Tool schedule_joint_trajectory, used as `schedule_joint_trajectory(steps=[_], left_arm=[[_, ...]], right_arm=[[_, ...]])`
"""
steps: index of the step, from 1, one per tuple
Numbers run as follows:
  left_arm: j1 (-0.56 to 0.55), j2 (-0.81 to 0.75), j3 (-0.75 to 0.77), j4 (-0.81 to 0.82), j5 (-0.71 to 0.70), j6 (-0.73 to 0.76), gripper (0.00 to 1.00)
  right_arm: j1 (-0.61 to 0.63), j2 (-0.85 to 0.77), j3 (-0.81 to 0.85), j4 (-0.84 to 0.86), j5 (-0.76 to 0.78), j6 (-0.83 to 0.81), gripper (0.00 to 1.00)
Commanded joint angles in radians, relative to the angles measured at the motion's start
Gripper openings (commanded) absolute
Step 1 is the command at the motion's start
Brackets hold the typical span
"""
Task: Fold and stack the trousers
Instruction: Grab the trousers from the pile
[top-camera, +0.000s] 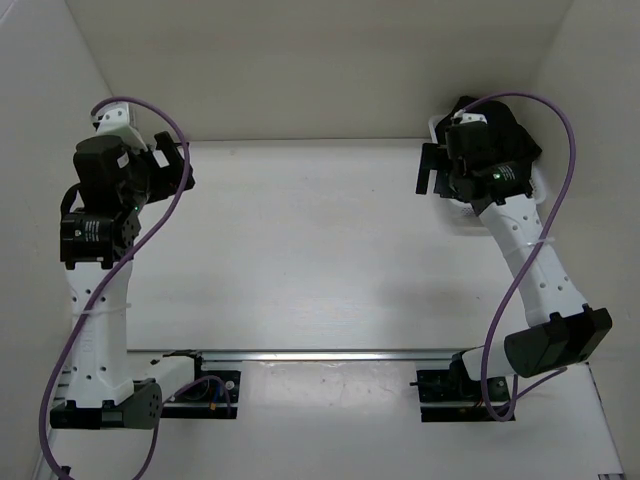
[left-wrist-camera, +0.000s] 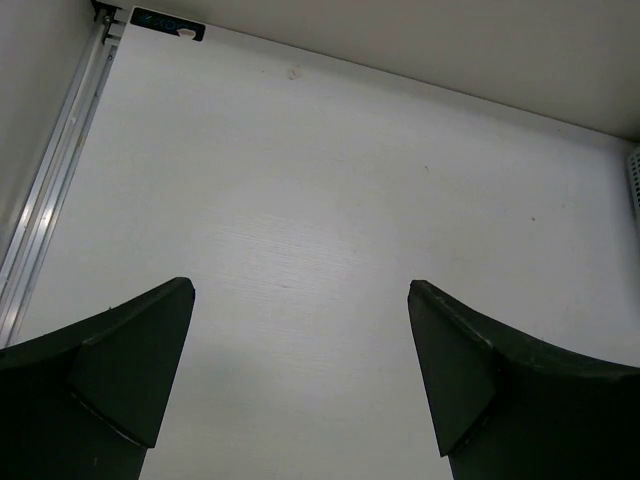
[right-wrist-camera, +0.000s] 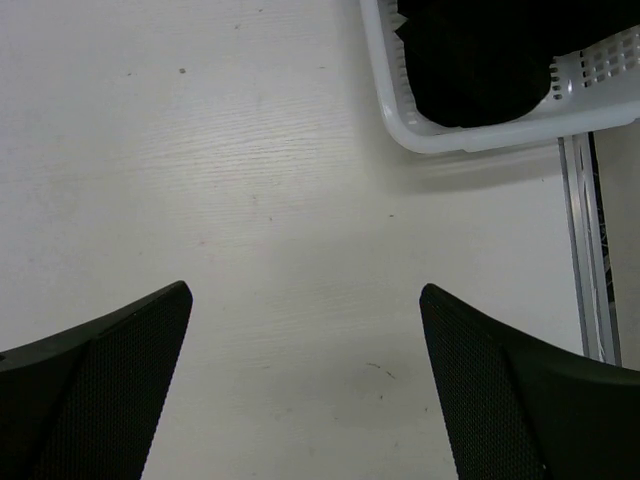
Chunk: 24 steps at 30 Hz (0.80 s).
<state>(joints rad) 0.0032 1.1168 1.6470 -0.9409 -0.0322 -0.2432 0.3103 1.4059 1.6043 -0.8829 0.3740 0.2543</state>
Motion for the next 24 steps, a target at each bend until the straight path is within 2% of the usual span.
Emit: schedule_joint_trajectory(steps=[1,4,8,11,15,16,17,18,21,23,24], left_arm=[[-0.003,-0.005,0.011,0.007,0.04,0.021,1.0],[-0.003,-0.005,0.011,0.007,0.026,0.035,1.0],[-0.003,0.008,0.011,-0.002,-0.086,0.015,1.0],[-0.003,0.046,0.011,-0.002,-0.086,0.004,1.0],[-0.003,0.07,0.011,-0.025,0.026,0.004,1.0],[-0.012,0.071,0.011,-0.025,0.043,0.004,1.0],[-0.012,0.096,0.011,-0.025,0.054,-0.007,1.0],[-0.012,0.107,0.011,-0.025,0.054,-0.007,1.0],[-0.023,0.144,0.02,-0.025,0.054,-0.018,1.0],[-0.043,0.153,0.031,-0.025,0.054,-0.028,1.0],[-0.043,0.166,0.031,-0.025,0.045,-0.028,1.0]], right_arm=[[0.015,-0.041,-0.018,-0.002,0.059,-0.015,1.0],[0.015,-0.041,-0.018,-0.002,0.103,-0.006,1.0],[0.015,-0.041,-0.027,0.007,0.209,0.022,1.0],[-0.008,-0.03,-0.037,0.028,0.272,0.045,1.0],[-0.121,-0.019,-0.07,0.117,0.243,0.094,0.96],[-0.192,-0.019,-0.081,0.14,0.234,0.117,0.96],[-0.239,-0.001,-0.067,0.151,0.116,0.158,0.95],[-0.337,0.017,-0.054,0.151,0.044,0.178,0.95],[-0.479,0.199,0.044,0.151,-0.197,0.203,0.95],[-0.488,0.293,0.165,0.151,-0.227,0.173,0.95],[-0.488,0.394,0.211,0.136,-0.227,0.143,0.97]])
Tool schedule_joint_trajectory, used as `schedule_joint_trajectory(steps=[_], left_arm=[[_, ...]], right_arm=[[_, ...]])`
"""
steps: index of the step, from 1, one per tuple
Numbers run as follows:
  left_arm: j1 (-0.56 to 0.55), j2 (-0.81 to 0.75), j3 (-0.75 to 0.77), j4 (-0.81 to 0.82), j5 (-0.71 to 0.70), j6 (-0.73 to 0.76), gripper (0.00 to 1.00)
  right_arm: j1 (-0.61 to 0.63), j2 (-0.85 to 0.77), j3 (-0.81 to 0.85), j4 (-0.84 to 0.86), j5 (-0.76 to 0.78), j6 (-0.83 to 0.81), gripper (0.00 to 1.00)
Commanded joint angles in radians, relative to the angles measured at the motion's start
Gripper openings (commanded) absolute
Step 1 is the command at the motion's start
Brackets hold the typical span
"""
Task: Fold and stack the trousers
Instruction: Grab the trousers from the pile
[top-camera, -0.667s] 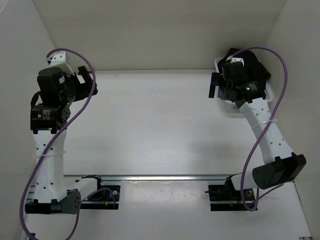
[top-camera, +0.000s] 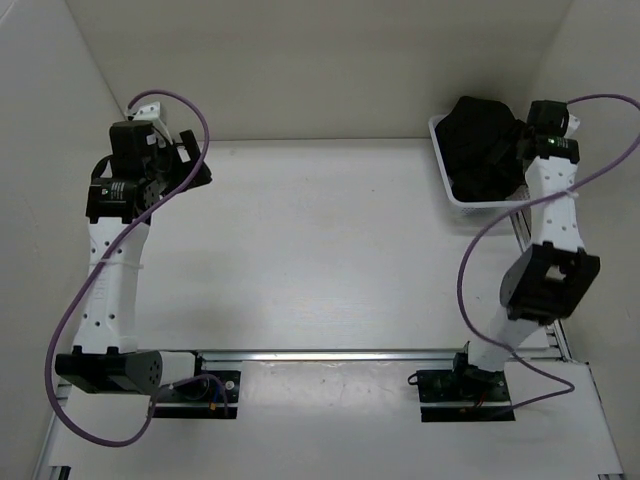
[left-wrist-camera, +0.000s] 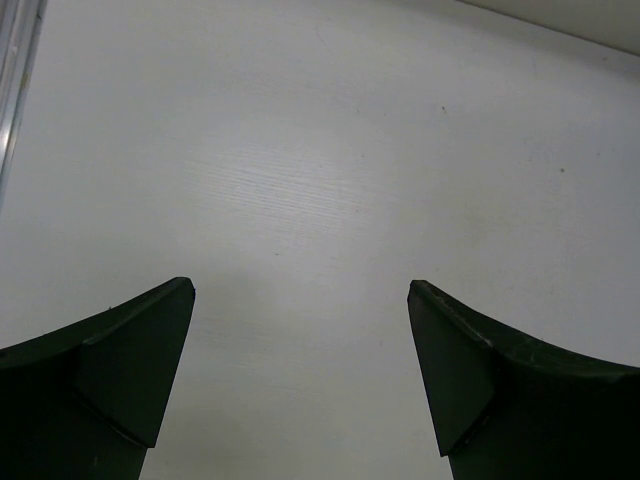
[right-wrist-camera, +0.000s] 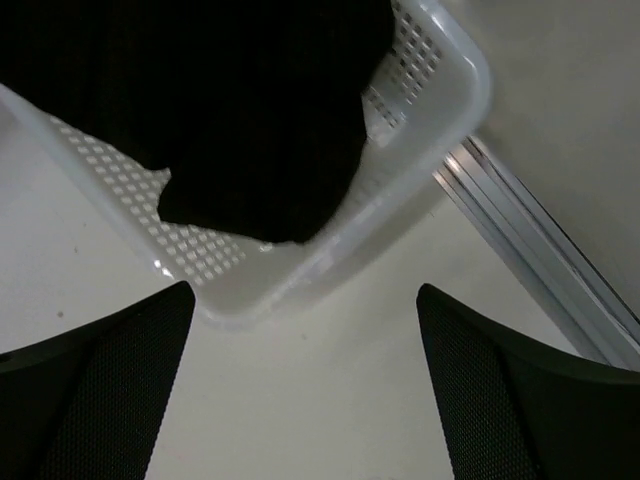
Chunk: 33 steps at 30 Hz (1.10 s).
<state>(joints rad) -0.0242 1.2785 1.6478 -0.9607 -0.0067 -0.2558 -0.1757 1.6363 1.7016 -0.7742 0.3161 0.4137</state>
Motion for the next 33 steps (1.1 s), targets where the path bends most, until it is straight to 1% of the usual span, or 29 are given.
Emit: schedule_joint_trajectory(steps=[1,2,3,4,5,6,7,8,10,13,15,16,17,18,19,20,21,22,24,25,27,28,30,31,33], left_arm=[[-0.026,0.018,0.043,-0.006,0.007,-0.016,1.0],[-0.026,0.018,0.055,-0.006,0.007,-0.016,1.0],[-0.037,0.033,0.055,-0.006,0.007,-0.016,1.0],[-0.037,0.047,0.067,-0.006,0.007,-0.016,1.0],[-0.037,0.047,0.076,-0.006,0.017,-0.016,1.0],[-0.037,0.047,0.076,-0.006,0.017,-0.016,1.0],[-0.046,0.057,0.076,-0.006,0.017,-0.016,1.0],[-0.046,0.058,0.076,0.003,0.017,-0.016,1.0],[-0.057,0.067,0.076,0.004,0.008,-0.016,1.0],[-0.057,0.078,0.076,0.004,0.008,-0.016,1.0],[-0.068,0.09,0.076,0.004,-0.003,-0.016,1.0],[-0.068,0.1,0.076,0.004,-0.003,-0.026,1.0],[-0.077,0.101,0.076,0.004,-0.003,-0.026,1.0],[-0.077,0.101,0.076,0.004,-0.003,-0.026,1.0],[-0.077,0.111,0.076,0.004,-0.003,-0.026,1.0],[-0.086,0.111,0.076,0.004,-0.003,-0.036,1.0],[-0.086,0.111,0.086,0.004,-0.003,-0.036,1.0],[-0.086,0.111,0.086,0.004,-0.003,-0.036,1.0],[-0.097,0.111,0.086,0.004,-0.003,-0.045,1.0],[-0.097,0.111,0.086,0.004,-0.003,-0.045,1.0],[-0.118,0.111,0.075,0.013,0.023,-0.045,1.0],[-0.118,0.111,0.06,0.013,0.024,-0.045,1.0],[-0.131,0.102,0.035,0.025,0.033,-0.057,1.0],[-0.14,0.102,0.014,0.025,0.033,-0.069,1.0],[-0.149,0.09,0.004,0.025,0.048,-0.079,1.0]], right_arm=[[-0.002,0.218,0.163,0.015,-0.169,-0.027,0.97],[-0.002,0.27,0.273,0.003,-0.184,-0.027,0.99],[-0.002,0.375,0.327,-0.028,-0.184,-0.038,0.99],[-0.013,0.426,0.381,-0.046,-0.164,-0.038,0.99],[-0.013,0.469,0.474,-0.046,-0.146,-0.038,0.99],[-0.022,0.547,0.512,-0.056,-0.146,-0.038,0.99],[-0.034,0.586,0.547,-0.056,-0.146,-0.038,0.99],[-0.034,0.617,0.619,-0.056,-0.155,-0.038,0.99],[-0.045,0.7,0.676,-0.044,-0.167,-0.038,0.99],[-0.056,0.792,0.769,-0.016,-0.248,-0.038,0.99],[-0.056,0.842,0.8,0.013,-0.285,-0.038,0.94],[-0.056,0.855,0.811,0.039,-0.325,-0.015,0.84],[-0.056,0.865,0.811,0.039,-0.325,-0.001,0.75],[-0.056,0.876,0.811,0.058,-0.342,0.01,0.61],[-0.056,0.876,0.811,0.058,-0.342,0.032,0.44],[-0.056,0.867,0.811,0.067,-0.342,0.033,0.12],[-0.056,0.855,0.811,0.067,-0.325,0.045,0.02],[-0.047,0.808,0.802,0.067,-0.309,0.054,0.0],[-0.036,0.739,0.746,0.087,-0.295,0.054,0.0],[-0.036,0.658,0.728,0.099,-0.269,0.042,0.0],[-0.015,0.576,0.707,0.099,-0.268,0.028,0.0],[-0.015,0.492,0.707,0.099,-0.268,0.028,0.0],[0.008,0.403,0.707,0.089,-0.287,0.008,0.0],[0.027,0.32,0.717,0.079,-0.287,0.008,0.0],[0.045,0.245,0.743,0.067,-0.313,-0.015,0.0]])
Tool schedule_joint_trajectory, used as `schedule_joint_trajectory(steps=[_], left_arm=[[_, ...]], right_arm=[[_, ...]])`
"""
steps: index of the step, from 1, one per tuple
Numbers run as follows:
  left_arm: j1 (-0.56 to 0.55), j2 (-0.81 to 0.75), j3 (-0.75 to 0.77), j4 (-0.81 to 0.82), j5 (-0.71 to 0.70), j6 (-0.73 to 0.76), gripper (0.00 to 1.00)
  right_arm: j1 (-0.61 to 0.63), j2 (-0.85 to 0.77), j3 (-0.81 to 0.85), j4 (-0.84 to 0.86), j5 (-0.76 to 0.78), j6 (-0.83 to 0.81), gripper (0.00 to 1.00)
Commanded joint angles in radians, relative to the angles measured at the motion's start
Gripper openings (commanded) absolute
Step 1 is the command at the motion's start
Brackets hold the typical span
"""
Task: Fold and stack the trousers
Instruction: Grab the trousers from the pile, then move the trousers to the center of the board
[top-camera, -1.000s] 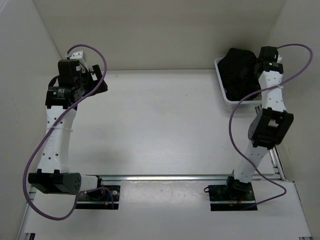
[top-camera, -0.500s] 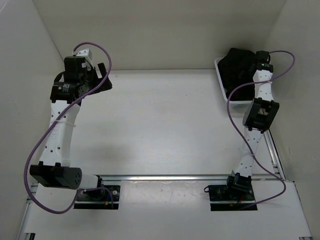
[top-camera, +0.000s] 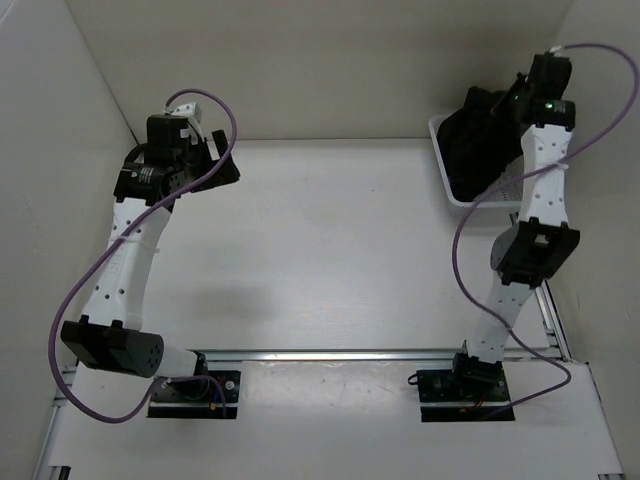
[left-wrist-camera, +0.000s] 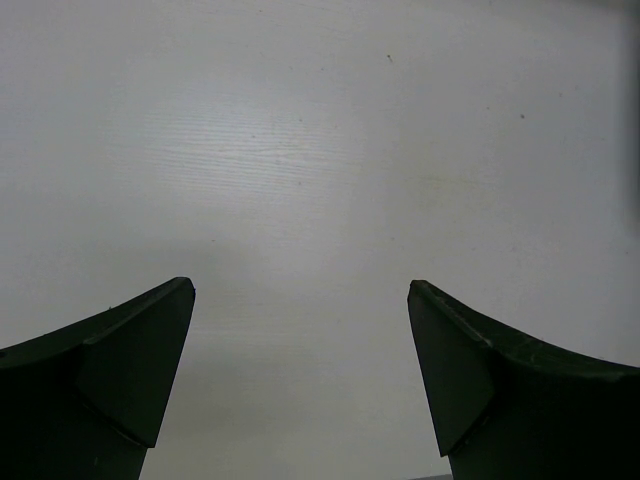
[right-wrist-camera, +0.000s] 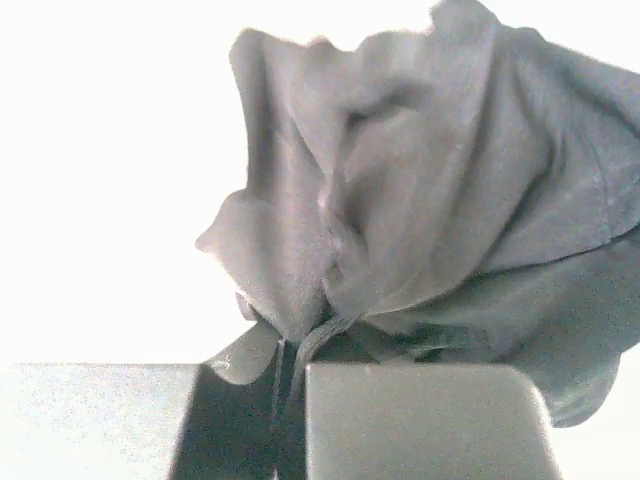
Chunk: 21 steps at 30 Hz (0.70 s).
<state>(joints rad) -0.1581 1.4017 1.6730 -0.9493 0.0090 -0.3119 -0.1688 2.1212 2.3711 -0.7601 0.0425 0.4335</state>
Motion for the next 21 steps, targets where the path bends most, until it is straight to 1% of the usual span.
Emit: schedule_joint_trajectory(steps=[1,4,7,8,9,10,11,14,15,16,17,18,19,20,21], left_arm=[[-0.026,-0.05,-0.035,0.014,0.032,-0.032,1.0],[-0.026,-0.093,-0.047,0.014,0.02,-0.032,1.0],[-0.026,-0.116,-0.056,-0.005,-0.026,-0.055,1.0],[-0.026,-0.116,-0.023,-0.023,-0.043,-0.081,1.0],[-0.026,-0.116,-0.007,-0.064,-0.061,-0.091,1.0],[-0.026,-0.116,0.007,-0.078,-0.078,-0.092,1.0],[-0.026,-0.116,0.034,-0.094,-0.116,-0.104,1.0],[-0.026,-0.125,0.082,-0.138,-0.167,-0.128,1.0],[-0.026,-0.125,0.108,-0.147,-0.167,-0.128,1.0],[-0.026,-0.125,0.117,-0.16,-0.179,-0.128,1.0],[-0.026,-0.136,0.117,-0.16,-0.179,-0.128,1.0],[-0.026,-0.136,0.129,-0.17,-0.179,-0.128,1.0],[-0.026,-0.136,0.129,-0.171,-0.179,-0.118,1.0],[-0.026,-0.136,0.129,-0.171,-0.179,-0.118,1.0],[-0.026,-0.136,0.129,-0.171,-0.164,-0.106,1.0]], right_arm=[[0.051,-0.3,0.114,0.042,-0.088,-0.035,0.0],[0.081,-0.401,0.175,0.031,-0.17,-0.035,0.0],[0.179,-0.496,0.195,0.031,-0.202,-0.056,0.0],[0.211,-0.516,0.195,0.031,-0.202,-0.056,0.0],[0.285,-0.553,0.174,0.031,-0.214,-0.065,0.0],[0.326,-0.57,0.159,0.031,-0.214,-0.065,0.0],[0.412,-0.587,0.102,0.031,-0.214,-0.065,0.0],[0.538,-0.626,-0.019,0.031,-0.179,-0.065,0.0],[0.62,-0.638,-0.114,0.031,-0.17,-0.065,0.0],[0.661,-0.638,-0.171,0.031,-0.133,-0.052,0.0],[0.695,-0.638,-0.229,0.031,-0.133,-0.052,0.0],[0.748,-0.612,-0.322,0.031,-0.121,-0.052,0.0],[0.765,-0.587,-0.346,0.031,-0.121,-0.061,0.08],[0.776,-0.554,-0.346,-0.022,-0.121,-0.076,0.55],[0.776,-0.481,-0.328,-0.065,-0.121,-0.085,0.71]])
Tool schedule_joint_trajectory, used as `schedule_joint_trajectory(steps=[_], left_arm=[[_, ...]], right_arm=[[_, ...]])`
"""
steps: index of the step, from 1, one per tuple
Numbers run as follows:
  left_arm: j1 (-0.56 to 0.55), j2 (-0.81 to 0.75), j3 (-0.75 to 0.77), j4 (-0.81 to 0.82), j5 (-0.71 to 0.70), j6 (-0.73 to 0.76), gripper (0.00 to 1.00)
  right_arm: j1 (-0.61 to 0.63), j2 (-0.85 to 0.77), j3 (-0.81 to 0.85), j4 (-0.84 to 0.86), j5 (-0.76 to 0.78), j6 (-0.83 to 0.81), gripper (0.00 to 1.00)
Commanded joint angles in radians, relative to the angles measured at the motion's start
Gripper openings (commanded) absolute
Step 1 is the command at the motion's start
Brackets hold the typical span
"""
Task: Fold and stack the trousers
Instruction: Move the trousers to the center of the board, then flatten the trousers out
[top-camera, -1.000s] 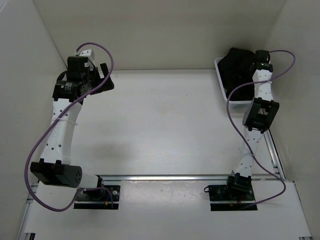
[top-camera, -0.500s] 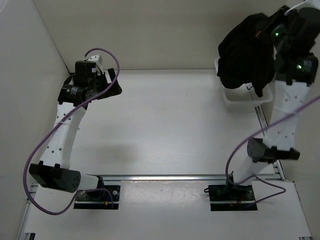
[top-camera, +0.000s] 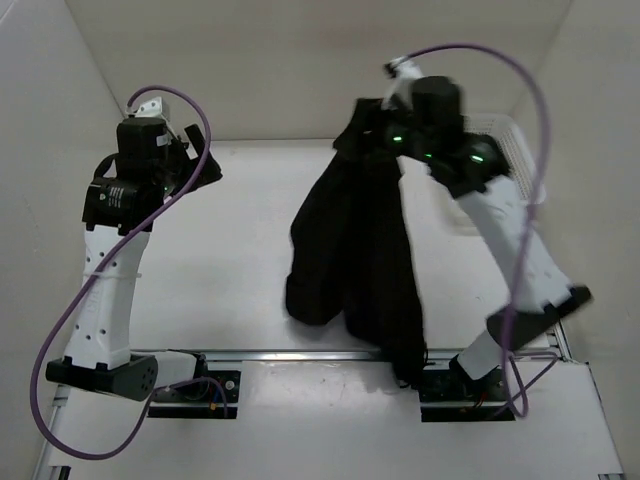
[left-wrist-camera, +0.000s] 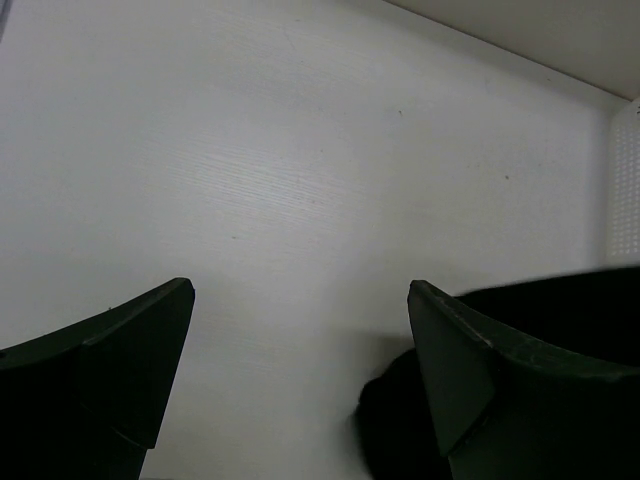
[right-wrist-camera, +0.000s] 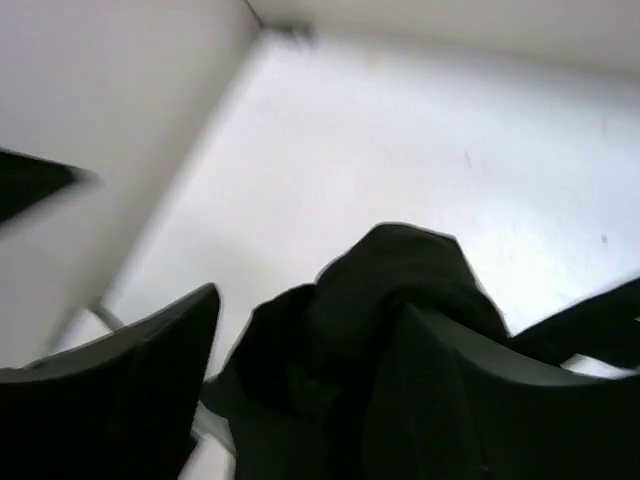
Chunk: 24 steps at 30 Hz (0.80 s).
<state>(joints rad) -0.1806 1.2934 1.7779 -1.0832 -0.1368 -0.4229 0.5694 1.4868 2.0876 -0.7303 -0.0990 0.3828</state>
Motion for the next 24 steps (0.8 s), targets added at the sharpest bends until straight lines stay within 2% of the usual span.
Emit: schedule_joint_trajectory(steps=[1,2,3,6,9,10,11,13,14,15,17,18,19,22,23,24], left_arm=[[-0.003,-0.037,0.015,-0.037,-0.001,0.025,1.0],[-0.003,-0.037,0.006,-0.037,0.041,0.035,1.0],[-0.003,-0.037,-0.006,-0.037,0.064,0.044,1.0],[-0.013,-0.065,-0.112,-0.018,0.123,0.064,1.0],[-0.112,-0.078,-0.285,-0.009,0.065,0.0,1.0],[-0.173,-0.089,-0.332,0.005,0.043,-0.051,1.0],[-0.201,-0.089,-0.435,0.017,0.043,-0.083,1.0],[-0.253,-0.089,-0.532,0.083,0.063,-0.14,1.0],[-0.307,-0.089,-0.614,0.101,0.063,-0.187,1.0],[-0.328,-0.089,-0.652,0.12,0.063,-0.209,1.0],[-0.37,-0.056,-0.715,0.153,0.042,-0.259,1.0],[-0.384,-0.039,-0.759,0.179,0.042,-0.275,1.0],[-0.396,-0.002,-0.779,0.195,0.028,-0.286,1.0],[-0.436,0.084,-0.831,0.249,0.037,-0.327,1.0],[-0.436,0.101,-0.831,0.262,0.037,-0.327,0.97],[-0.436,0.116,-0.831,0.263,0.049,-0.341,0.59]], right_arm=[[0.038,0.185,0.018,-0.139,0.089,-0.047,0.78],[0.038,0.219,0.049,-0.203,0.126,-0.057,0.94],[0.038,0.219,0.072,-0.219,0.166,-0.07,1.0],[0.008,0.149,0.056,-0.219,0.231,-0.09,1.0],[-0.023,0.006,-0.15,-0.184,0.222,-0.102,1.0],[-0.023,-0.034,-0.298,-0.173,0.21,-0.102,1.0],[-0.014,-0.11,-0.376,-0.164,0.197,-0.088,1.0],[0.004,-0.18,-0.533,-0.143,0.168,-0.053,1.0],[0.042,-0.233,-0.675,-0.143,0.153,-0.029,1.0],[0.075,-0.256,-0.74,-0.143,0.153,0.029,1.0],[0.216,-0.302,-0.899,-0.13,0.177,0.102,1.0],[0.271,-0.303,-0.938,-0.13,0.2,0.179,1.0],[0.382,-0.303,-0.966,-0.118,0.221,0.214,1.0],[0.573,-0.246,-0.995,-0.107,0.315,0.3,1.0],[0.604,-0.185,-0.977,-0.107,0.33,0.31,1.0],[0.647,-0.154,-0.956,-0.097,0.344,0.311,1.0]])
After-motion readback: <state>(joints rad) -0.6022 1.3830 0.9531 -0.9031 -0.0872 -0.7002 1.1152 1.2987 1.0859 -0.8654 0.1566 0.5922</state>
